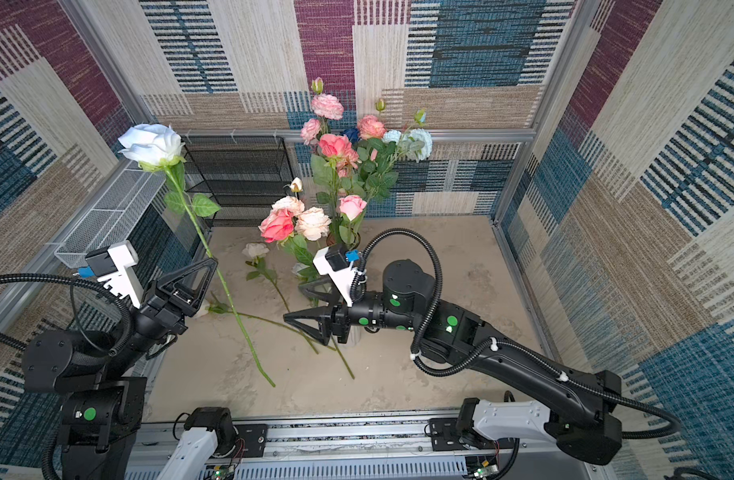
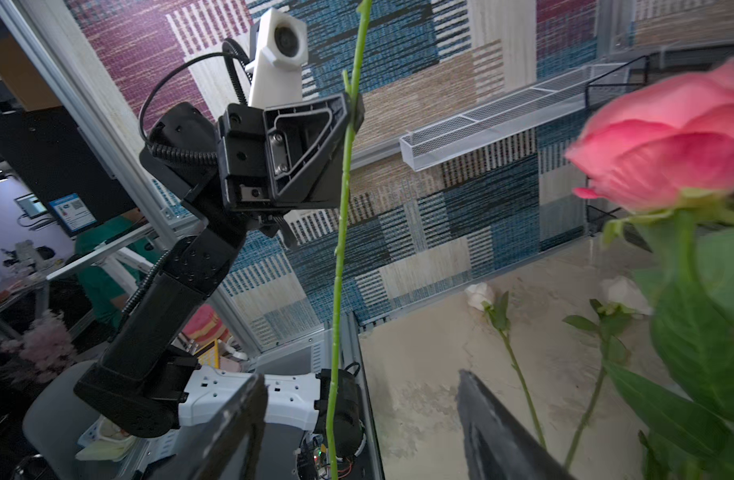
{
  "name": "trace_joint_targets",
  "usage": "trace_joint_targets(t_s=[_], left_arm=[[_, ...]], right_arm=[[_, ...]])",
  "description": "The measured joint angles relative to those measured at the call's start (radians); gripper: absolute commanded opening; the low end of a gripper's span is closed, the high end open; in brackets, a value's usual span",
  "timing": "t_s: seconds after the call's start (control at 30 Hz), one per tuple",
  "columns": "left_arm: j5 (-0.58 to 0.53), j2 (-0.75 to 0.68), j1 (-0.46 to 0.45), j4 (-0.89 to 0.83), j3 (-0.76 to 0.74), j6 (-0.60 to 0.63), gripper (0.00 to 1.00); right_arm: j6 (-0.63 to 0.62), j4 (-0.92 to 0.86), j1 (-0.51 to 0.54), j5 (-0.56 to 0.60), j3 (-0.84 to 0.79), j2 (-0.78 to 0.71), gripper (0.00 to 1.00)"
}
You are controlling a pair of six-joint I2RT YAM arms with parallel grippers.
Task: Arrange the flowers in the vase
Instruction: 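Reach the right gripper to the white rose stem and close on it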
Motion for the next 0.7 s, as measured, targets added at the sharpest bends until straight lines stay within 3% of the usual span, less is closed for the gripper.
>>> trace_joint_targets(t_s=[0.23, 0.5, 0.6, 0.7], left_arm=[[0.139, 0.025, -0.001, 0.223, -0.005, -0.102, 0.00], [0.203, 0.060, -0.001, 0.377, -0.039, -0.204, 0.00], [0.219, 0.079, -0.001, 0.446, -0.049, -0.242, 0.00], [0.229, 0.093, -0.001, 0.510, -0.060, -0.286, 0.00]], right_arm=[[-0.026, 0.011, 0.043, -0.108, 0.163, 0.156, 0.75], [-0.061, 0.020, 0.061, -0.162, 0.324, 0.281, 0.69], [-0.079, 0.013, 0.063, -0.161, 0.361, 0.314, 0.55], [-0.084, 0.006, 0.063, -0.161, 0.376, 0.333, 0.30]])
